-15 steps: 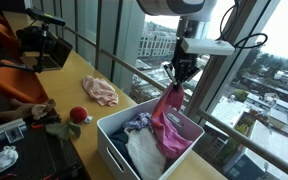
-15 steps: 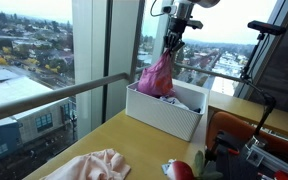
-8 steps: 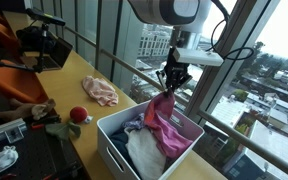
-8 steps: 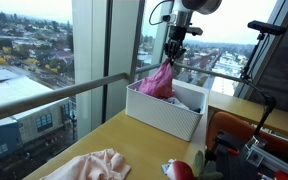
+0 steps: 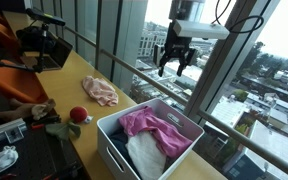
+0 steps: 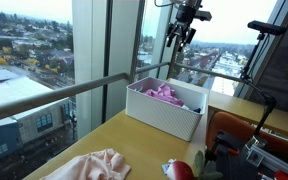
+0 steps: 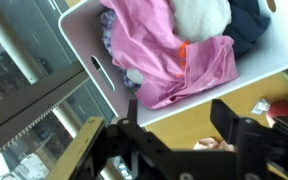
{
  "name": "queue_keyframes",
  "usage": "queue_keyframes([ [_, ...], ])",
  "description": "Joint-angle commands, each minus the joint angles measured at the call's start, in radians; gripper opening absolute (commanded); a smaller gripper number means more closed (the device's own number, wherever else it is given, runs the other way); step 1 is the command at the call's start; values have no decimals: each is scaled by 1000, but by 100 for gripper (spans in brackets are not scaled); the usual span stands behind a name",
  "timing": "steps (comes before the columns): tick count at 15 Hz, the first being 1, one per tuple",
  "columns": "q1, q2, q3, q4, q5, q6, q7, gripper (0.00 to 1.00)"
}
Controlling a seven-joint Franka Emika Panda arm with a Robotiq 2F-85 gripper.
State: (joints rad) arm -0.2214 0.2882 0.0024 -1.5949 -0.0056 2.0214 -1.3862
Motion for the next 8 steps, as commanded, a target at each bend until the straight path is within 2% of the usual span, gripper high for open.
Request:
queue_keyframes([
  [1,42,-64,18,-64,79,7,-16,100],
  [5,146,-60,67,-116,116,34,60,100],
  [8,241,-17,122,-125,109,62,172,100],
])
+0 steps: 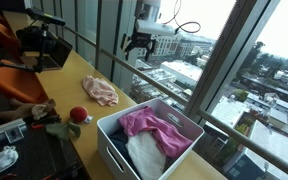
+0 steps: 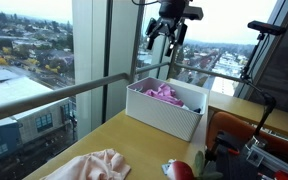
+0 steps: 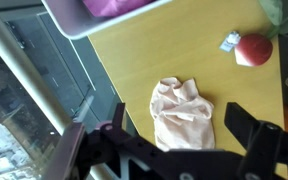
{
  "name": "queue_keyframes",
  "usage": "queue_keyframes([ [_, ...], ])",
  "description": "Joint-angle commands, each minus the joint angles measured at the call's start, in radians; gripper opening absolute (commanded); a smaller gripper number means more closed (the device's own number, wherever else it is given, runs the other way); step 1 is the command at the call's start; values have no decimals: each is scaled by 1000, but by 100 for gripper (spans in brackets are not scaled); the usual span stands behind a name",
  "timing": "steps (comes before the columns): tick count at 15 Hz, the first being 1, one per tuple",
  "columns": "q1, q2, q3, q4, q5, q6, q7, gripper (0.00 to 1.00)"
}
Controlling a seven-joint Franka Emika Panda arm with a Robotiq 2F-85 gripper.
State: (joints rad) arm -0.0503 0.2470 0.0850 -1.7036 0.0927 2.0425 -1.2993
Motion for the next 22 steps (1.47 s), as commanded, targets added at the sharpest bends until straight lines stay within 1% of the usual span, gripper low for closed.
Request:
queue_keyframes([
  [1,101,52,58,-6,7,47,126,100],
  [5,223,180,123,31,-32,118,293,100],
  [7,274,276,137,82,-70,148,360,100],
  [9,307,366,139,144,-112,160,402,100],
  [14,354,577,135,322,-205,144,440,100],
  [18,374,714,132,413,-250,148,435,100],
  [22,374,814,128,485,-274,137,422,100],
])
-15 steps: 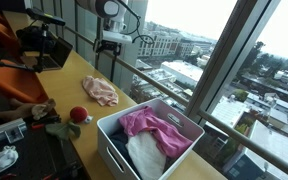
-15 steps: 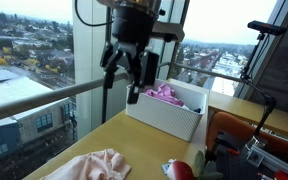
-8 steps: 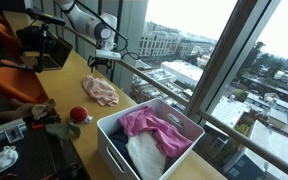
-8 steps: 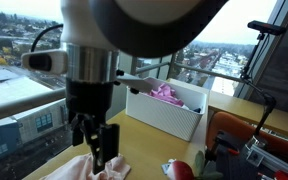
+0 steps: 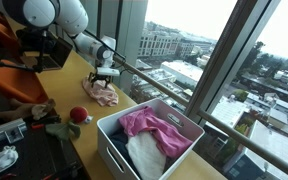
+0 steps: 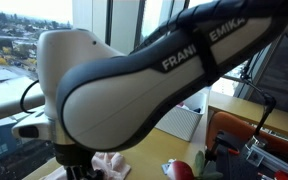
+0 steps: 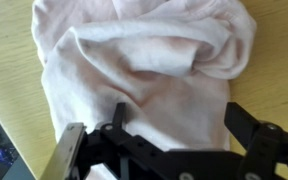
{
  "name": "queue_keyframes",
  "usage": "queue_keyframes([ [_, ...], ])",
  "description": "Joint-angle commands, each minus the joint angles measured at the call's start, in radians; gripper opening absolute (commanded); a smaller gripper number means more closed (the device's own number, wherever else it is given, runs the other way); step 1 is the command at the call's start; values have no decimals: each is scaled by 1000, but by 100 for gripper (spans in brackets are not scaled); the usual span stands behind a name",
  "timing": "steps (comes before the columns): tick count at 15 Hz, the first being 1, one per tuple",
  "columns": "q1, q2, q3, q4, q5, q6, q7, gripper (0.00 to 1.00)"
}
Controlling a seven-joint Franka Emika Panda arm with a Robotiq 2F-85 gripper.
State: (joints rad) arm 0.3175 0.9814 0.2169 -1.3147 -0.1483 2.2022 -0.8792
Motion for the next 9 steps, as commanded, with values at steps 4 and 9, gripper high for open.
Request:
queue_keyframes([
  [4,-15,128,-13,111,-38,-16,-1,100],
  [9,-72,72,-13,48,-30,-9,-12,49],
])
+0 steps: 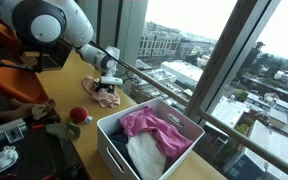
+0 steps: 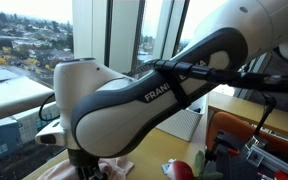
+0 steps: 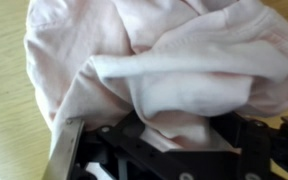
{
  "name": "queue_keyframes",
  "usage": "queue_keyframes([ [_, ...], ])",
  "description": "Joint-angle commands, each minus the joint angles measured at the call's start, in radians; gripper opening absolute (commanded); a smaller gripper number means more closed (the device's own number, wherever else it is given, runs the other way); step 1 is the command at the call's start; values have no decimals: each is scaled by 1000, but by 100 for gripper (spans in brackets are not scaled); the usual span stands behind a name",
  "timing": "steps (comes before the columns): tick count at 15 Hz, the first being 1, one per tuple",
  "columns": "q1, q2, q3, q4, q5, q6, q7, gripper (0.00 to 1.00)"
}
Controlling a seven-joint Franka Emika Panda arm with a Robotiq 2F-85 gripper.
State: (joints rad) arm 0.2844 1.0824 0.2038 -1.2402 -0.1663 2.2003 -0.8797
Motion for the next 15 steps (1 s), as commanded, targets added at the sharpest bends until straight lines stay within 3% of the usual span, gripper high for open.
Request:
queue_keyframes([
  [1,-54,-53,-13,-48,-2,-4,-22,43],
  [7,-213,-206,-26,-139,9,-28,-72,1],
  [11,-315,-329,-37,-163,21,-74,-137,1],
  [15,-374,-463,-46,-165,38,-138,-208,1],
])
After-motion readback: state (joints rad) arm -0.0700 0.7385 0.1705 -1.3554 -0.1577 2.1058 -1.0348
